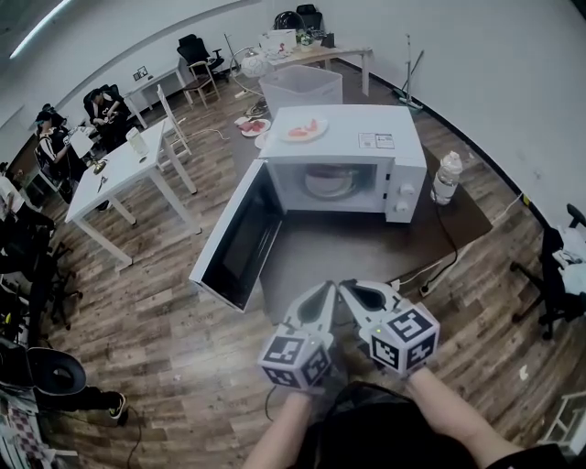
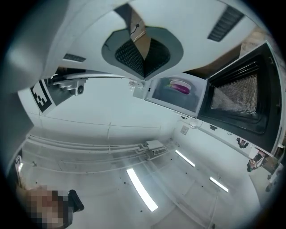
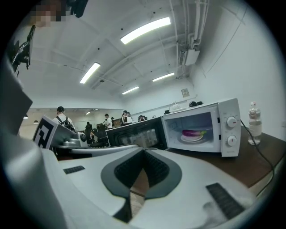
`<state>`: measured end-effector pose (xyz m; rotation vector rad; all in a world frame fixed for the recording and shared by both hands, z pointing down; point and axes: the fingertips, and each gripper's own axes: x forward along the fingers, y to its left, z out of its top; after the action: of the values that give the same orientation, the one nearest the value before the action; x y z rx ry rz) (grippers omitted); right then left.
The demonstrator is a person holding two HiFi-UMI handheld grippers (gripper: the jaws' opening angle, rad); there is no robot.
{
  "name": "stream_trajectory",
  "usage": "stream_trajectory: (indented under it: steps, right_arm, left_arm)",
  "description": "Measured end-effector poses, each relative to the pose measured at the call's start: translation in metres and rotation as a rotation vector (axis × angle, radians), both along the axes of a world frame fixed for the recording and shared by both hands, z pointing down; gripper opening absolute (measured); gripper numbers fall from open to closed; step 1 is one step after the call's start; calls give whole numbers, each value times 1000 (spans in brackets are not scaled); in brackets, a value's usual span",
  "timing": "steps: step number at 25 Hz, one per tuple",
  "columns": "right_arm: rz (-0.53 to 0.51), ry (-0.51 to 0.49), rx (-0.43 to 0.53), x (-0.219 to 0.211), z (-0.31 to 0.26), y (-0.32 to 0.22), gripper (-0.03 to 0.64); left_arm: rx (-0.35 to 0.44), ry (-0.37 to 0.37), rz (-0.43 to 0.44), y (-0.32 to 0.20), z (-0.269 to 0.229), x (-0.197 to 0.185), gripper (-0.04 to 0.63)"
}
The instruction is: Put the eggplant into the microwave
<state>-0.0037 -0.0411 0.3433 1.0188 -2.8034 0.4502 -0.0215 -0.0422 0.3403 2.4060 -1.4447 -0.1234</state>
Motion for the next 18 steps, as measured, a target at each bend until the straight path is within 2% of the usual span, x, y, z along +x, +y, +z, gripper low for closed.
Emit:
stream_trajectory:
  steps: [18]
  right_arm:
    - [-15, 4, 6, -3, 3, 12, 0]
  left_arm:
    - [-17, 5, -25, 13, 4, -3, -2]
